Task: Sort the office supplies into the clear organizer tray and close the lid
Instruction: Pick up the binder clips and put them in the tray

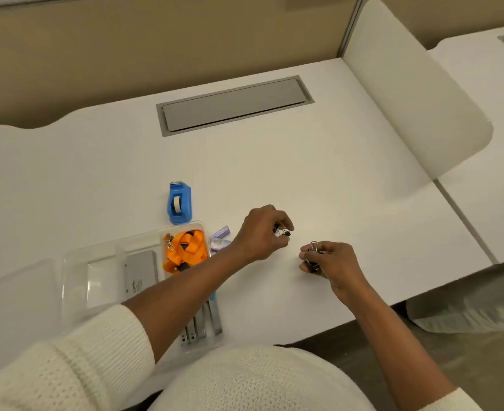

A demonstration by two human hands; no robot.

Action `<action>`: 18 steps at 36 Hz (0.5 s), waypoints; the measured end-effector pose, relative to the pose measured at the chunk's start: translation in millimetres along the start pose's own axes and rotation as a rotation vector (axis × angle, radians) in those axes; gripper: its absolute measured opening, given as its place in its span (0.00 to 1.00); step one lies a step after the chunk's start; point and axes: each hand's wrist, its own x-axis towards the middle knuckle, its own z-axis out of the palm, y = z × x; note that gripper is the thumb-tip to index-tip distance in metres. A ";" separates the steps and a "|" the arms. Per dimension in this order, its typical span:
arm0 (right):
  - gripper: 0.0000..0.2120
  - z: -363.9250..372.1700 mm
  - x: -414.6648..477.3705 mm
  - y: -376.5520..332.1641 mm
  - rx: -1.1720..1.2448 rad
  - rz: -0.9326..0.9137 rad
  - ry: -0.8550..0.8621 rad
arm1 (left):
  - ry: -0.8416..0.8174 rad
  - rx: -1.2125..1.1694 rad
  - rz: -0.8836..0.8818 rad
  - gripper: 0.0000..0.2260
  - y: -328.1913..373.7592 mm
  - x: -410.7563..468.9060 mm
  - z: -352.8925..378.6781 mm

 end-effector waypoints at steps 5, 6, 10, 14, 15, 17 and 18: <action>0.05 34.1 -20.2 -12.6 -0.009 -0.072 -0.085 | 0.089 -0.050 -0.029 0.09 -3.3 -40.5 -31.3; 0.04 40.9 -24.2 -15.6 -0.011 -0.091 -0.107 | 0.106 -0.067 -0.045 0.09 -4.3 -49.7 -38.7; 0.04 70.9 -43.7 -29.5 -0.065 -0.149 -0.208 | 0.213 -0.122 -0.111 0.10 -11.0 -95.4 -65.3; 0.03 101.2 -63.8 -38.8 -0.126 -0.178 -0.326 | 0.308 -0.125 -0.171 0.11 -23.8 -147.9 -81.5; 0.03 111.8 -69.0 -39.4 -0.168 -0.183 -0.365 | 0.324 -0.100 -0.196 0.12 -29.7 -162.6 -85.7; 0.04 134.3 -79.4 -37.3 -0.242 -0.173 -0.450 | 0.352 -0.069 -0.243 0.13 -43.6 -191.6 -91.9; 0.04 145.8 -84.3 -34.8 -0.262 -0.163 -0.495 | 0.362 -0.059 -0.270 0.13 -51.0 -205.5 -93.8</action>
